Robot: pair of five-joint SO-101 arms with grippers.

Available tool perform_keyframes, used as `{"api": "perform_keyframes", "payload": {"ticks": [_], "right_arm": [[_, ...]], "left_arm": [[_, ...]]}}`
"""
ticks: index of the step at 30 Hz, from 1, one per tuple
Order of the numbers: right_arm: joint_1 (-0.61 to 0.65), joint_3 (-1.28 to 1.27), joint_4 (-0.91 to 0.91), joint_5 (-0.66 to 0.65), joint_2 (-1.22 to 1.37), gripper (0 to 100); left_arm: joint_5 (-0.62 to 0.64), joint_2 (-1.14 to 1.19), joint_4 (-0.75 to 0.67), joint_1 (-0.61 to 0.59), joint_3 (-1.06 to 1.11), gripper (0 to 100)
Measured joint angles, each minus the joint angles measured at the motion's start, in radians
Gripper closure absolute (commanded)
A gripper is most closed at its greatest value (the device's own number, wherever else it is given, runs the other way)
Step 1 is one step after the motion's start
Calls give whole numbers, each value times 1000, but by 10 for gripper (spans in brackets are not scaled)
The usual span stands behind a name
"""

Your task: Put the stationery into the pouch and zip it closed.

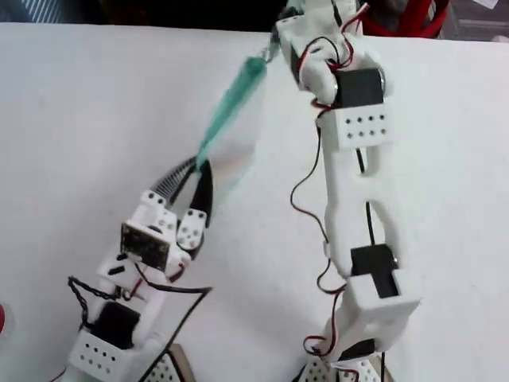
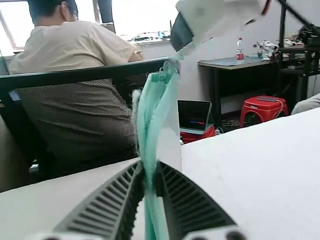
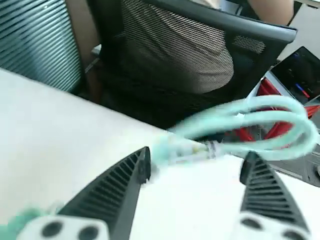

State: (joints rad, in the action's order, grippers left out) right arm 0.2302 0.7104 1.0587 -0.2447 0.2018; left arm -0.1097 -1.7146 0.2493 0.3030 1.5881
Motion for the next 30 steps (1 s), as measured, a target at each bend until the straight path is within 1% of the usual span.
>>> {"api": "perform_keyframes", "payload": {"ticks": [5,8,10,12,13,14,15,16,18,20,22,24,26,28,30], "right_arm": [[18,11,198,-26,-72,752],[-3,11,338,-26,-97,791],[-31,11,436,-26,-107,855],[-75,11,531,-26,-107,975],[-101,11,575,-26,-106,991],[-126,11,614,-26,-106,964],[-150,8,634,-26,-107,970],[-175,-9,641,-26,-120,983],[-221,-68,646,-26,-150,977],[-241,-152,646,-26,-187,978],[-236,-264,618,-26,-232,978],[-235,-396,548,-26,-287,978],[-244,-555,443,-21,-353,979],[-245,-741,313,-5,-420,979],[-238,-941,180,2,-489,979]], "left_arm": [[12,0,-12,-86,0,977],[17,2,23,-130,-31,977],[17,2,60,-158,-69,977],[17,15,80,-190,-107,977],[17,38,80,-207,-124,977],[17,68,80,-229,-146,977],[17,107,80,-250,-170,977],[17,157,80,-270,-203,977],[17,276,86,-296,-290,977],[6,408,121,-310,-407,977],[-69,528,132,-313,-516,977],[-201,600,117,-315,-592,977],[-365,646,52,-318,-644,977],[-508,680,25,-327,-703,977],[-583,720,38,-354,-767,977]]}}
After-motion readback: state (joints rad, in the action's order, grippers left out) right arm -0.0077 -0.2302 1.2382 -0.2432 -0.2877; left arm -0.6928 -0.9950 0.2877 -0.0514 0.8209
